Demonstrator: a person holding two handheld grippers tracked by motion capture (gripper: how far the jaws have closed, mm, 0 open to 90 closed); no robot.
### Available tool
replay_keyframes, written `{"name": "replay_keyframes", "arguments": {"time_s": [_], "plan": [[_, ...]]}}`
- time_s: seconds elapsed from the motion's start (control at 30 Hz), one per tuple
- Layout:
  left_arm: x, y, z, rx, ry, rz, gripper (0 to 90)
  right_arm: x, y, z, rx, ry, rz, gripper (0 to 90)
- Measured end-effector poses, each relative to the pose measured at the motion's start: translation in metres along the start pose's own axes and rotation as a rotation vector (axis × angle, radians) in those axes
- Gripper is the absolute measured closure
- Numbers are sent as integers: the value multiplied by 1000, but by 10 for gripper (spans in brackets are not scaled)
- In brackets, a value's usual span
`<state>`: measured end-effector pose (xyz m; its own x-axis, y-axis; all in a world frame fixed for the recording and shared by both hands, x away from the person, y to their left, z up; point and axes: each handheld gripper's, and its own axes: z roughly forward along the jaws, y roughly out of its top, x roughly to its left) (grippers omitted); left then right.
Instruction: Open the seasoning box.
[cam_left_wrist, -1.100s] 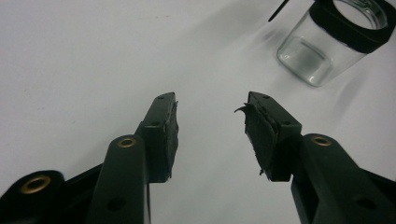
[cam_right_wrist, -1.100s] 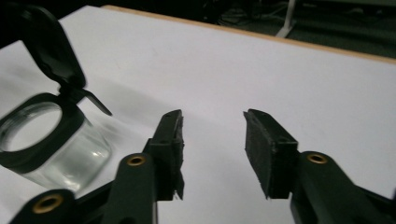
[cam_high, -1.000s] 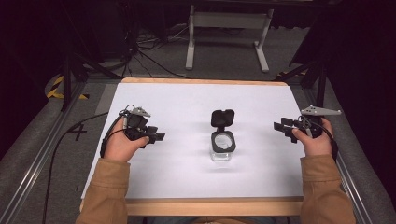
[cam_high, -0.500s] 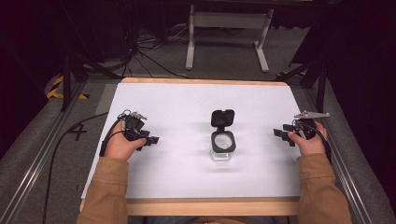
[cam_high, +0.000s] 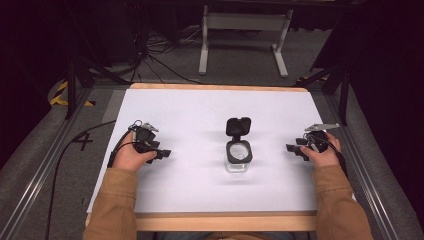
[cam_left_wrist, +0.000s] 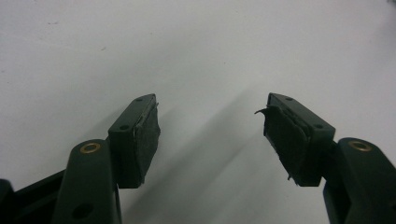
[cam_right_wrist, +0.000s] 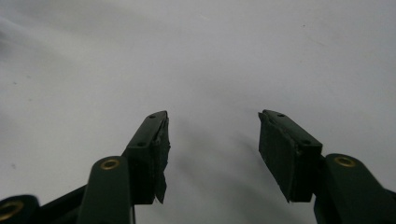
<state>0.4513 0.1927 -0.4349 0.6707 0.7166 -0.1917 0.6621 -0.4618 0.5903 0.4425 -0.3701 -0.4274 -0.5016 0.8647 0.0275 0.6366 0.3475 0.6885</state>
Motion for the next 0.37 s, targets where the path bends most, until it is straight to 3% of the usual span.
{"name": "replay_keyframes", "arguments": {"time_s": [0.07,0.37], "plan": [[2,-2,2,-1,2,-1,357,2,0,2,-1,1,-25,437],[-2,2,-1,-39,-1,11,336,3,0,5,-6,14,-16,437]]}}
